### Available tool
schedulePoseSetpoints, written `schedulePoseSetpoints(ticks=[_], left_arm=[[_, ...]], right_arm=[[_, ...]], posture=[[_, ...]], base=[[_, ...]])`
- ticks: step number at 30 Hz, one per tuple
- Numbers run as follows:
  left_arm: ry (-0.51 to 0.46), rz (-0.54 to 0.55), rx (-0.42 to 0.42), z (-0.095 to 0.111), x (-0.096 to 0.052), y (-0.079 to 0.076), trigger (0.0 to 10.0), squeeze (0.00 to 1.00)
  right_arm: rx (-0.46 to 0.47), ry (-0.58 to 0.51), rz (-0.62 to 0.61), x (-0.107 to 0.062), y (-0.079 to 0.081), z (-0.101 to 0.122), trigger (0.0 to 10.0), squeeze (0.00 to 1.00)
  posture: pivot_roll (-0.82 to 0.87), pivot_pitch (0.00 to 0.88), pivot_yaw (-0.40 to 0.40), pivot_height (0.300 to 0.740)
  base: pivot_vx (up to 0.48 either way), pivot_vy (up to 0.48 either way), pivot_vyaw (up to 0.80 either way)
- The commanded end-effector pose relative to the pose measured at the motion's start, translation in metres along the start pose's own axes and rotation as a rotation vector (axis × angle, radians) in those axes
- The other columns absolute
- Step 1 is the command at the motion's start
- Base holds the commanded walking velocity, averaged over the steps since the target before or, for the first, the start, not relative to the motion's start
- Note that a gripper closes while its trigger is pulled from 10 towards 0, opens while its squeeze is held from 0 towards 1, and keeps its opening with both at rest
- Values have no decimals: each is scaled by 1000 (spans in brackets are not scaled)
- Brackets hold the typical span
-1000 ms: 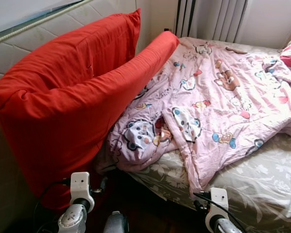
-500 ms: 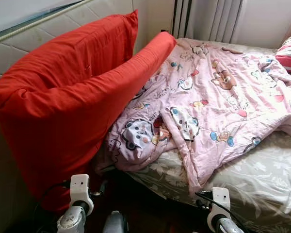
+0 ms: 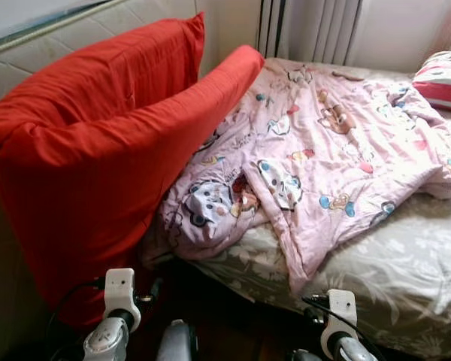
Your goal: Clean up the room
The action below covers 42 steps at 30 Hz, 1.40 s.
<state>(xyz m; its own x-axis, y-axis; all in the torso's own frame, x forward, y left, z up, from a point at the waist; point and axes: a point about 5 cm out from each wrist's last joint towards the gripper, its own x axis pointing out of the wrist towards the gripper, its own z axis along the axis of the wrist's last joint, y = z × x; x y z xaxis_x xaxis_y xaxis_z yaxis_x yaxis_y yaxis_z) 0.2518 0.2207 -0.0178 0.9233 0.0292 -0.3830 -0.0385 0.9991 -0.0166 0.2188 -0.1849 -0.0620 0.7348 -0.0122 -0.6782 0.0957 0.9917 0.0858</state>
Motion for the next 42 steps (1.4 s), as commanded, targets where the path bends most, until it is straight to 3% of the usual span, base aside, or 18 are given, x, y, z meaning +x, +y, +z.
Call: schedulePoseSetpoints(ticks=[1,30,42], left_arm=[[1,19,-13,0,0,5,10000,0],[1,21,-8,-2,-2,4,10000,0],[-8,8,-4,-2,-2,0,10000,0]], right_arm=[[1,-2,5,1,1,2,10000,0],[-2,-2,4,-1,-1,-2,10000,0],[1,6,10,-1,1,-2,10000,0]], posture=[[21,62,32,610],[24,86,29,610],[24,95,27,610]], base=[[247,0,0],[292,0,94],[129,0,0]])
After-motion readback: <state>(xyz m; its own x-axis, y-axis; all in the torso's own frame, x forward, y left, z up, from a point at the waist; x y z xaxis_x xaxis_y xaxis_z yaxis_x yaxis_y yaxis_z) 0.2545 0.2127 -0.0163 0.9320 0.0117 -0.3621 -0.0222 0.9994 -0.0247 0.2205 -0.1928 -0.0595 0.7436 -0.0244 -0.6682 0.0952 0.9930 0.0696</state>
